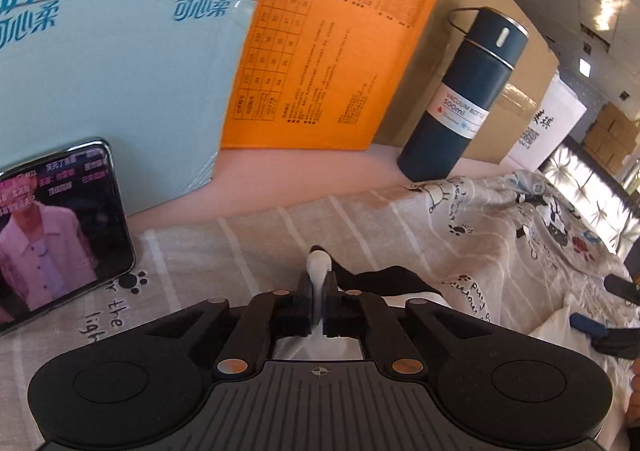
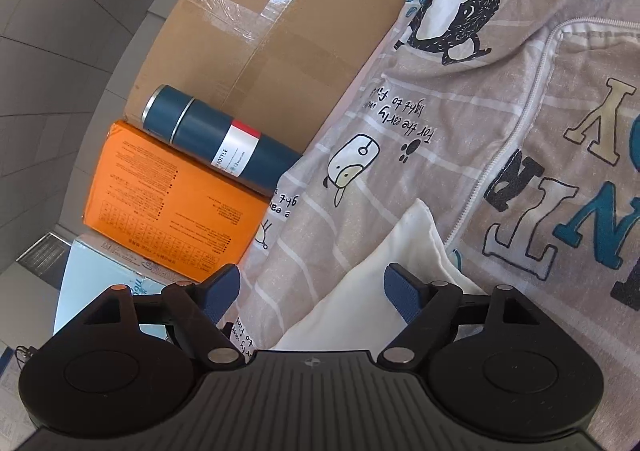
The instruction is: Fold clothes
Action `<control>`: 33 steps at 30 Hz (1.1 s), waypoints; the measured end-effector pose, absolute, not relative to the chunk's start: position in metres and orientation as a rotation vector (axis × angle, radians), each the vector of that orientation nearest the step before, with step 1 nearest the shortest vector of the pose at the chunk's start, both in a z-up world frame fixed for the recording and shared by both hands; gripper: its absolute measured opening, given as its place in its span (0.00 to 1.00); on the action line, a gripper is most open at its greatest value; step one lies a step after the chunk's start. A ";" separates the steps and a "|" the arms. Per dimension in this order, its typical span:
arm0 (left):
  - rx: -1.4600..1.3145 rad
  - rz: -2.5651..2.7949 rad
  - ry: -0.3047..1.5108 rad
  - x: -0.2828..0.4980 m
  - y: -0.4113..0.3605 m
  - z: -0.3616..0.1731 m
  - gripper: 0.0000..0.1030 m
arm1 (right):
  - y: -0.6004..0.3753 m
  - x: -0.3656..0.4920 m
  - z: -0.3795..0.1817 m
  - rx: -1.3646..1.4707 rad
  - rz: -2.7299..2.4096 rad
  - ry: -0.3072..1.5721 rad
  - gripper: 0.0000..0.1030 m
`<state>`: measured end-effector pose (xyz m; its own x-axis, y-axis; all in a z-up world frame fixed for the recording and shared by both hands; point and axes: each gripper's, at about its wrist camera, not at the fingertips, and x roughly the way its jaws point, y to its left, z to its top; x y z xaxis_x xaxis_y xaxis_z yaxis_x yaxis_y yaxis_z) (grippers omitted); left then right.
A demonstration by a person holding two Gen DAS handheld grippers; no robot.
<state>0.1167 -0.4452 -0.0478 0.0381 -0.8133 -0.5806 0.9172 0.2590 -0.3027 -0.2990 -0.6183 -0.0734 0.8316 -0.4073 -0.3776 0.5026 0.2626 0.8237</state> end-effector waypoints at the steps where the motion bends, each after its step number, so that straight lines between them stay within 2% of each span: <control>1: 0.173 -1.365 0.708 0.111 -0.441 -0.043 0.03 | -0.618 -0.299 -0.073 1.149 -0.617 0.097 0.76; 6: 0.062 -1.507 0.546 0.082 -0.390 -0.003 0.03 | -0.618 -0.297 -0.073 1.142 -0.622 0.104 0.76; 11: 0.075 -1.635 0.370 0.023 -0.318 0.020 0.03 | -0.618 -0.296 -0.073 1.135 -0.626 0.112 0.75; 16: 0.188 -1.700 0.308 -0.023 -0.268 0.011 0.03 | -0.618 -0.295 -0.072 1.134 -0.648 0.128 0.74; 19: 0.246 -1.710 0.333 -0.035 -0.253 -0.003 0.03 | -0.616 -0.296 -0.069 1.132 -0.682 0.148 0.71; 21: 0.269 -1.707 0.351 -0.037 -0.247 -0.012 0.03 | -0.614 -0.296 -0.067 1.127 -0.717 0.168 0.63; 24: 0.270 -1.684 0.378 -0.034 -0.237 -0.024 0.03 | -0.612 -0.299 -0.068 1.131 -0.775 0.195 0.37; 27: 0.261 -1.661 0.386 -0.032 -0.234 -0.031 0.03 | -0.614 -0.302 -0.073 1.145 -0.813 0.206 0.21; 29: 0.252 -1.651 0.371 -0.032 -0.231 -0.031 0.03 | -0.614 -0.304 -0.075 1.147 -0.841 0.208 0.07; 33: 0.219 -1.643 0.320 -0.029 -0.224 -0.023 0.03 | -0.596 -0.320 -0.063 1.117 -0.827 0.121 0.04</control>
